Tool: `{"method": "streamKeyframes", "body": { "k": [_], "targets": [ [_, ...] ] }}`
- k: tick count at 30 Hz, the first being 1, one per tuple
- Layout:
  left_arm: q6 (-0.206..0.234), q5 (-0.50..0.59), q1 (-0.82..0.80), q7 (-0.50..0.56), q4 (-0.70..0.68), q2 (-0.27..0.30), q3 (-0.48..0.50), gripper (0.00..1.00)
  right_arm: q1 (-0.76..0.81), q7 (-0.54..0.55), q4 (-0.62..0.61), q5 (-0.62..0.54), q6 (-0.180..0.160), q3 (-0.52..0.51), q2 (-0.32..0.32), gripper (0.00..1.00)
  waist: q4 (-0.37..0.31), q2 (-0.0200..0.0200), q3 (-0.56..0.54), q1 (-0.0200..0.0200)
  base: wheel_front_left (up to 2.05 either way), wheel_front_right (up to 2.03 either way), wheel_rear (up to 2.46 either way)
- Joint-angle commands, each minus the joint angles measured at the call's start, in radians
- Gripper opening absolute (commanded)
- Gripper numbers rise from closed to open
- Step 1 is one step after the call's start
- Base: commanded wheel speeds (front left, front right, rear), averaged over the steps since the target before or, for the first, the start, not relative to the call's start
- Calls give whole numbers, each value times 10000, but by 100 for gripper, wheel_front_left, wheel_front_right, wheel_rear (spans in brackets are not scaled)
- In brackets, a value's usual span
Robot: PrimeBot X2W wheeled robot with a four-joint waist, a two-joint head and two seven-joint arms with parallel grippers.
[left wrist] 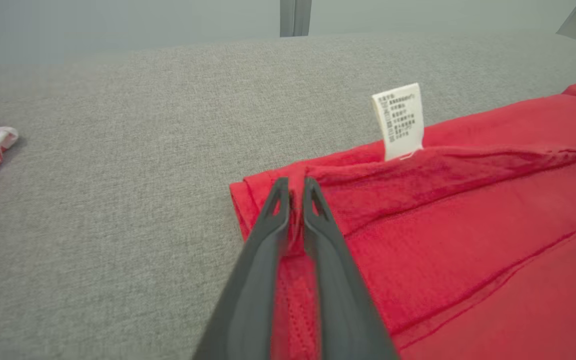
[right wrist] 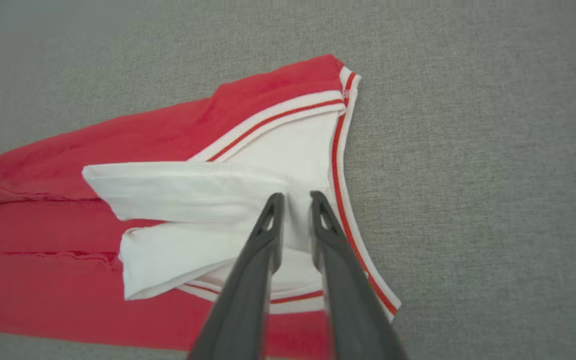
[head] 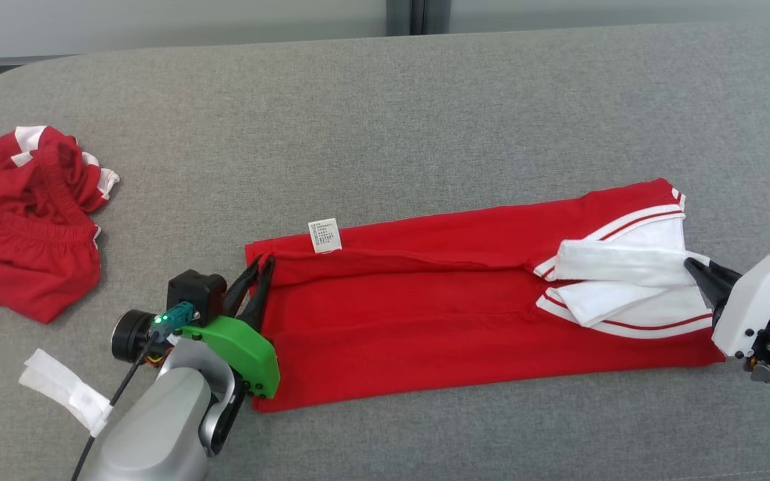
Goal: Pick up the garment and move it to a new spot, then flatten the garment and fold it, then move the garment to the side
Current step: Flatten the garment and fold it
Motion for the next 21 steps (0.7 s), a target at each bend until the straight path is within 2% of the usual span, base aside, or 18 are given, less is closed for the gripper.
{"method": "streamKeyframes", "body": {
  "k": [1, 5, 12, 16, 21],
  "targets": [
    [-23, -56, 178, -39, 25, -7, 138, 100, 111, 55, -214, -133, -15, -130, 53, 100, -7, 0, -38, 0, 0, 0, 0],
    [97, -24, 578, -34, -672, -79, 966, 100, 385, 88, -689, -422, -15, -341, 278, 100, 45, 0, -191, 0, 0, 0, 0],
    [-26, 567, 2230, -22, -3255, -623, 3811, 100, 608, -187, -1062, -956, -14, -823, 481, 100, 198, 0, -679, 0, 0, 0, 0],
    [-246, 1237, 3146, -22, -4197, -1091, 5078, 100, 616, -312, -825, -1261, -14, -1224, 791, 100, 317, 0, -958, 0, 0, 0, 0],
    [-492, 1969, 3827, -23, -4472, -1379, 5938, 100, 392, -432, -103, -1671, -12, -1626, 1078, 100, 470, 0, -1160, 0, 0, 0, 0]
  ]
}}
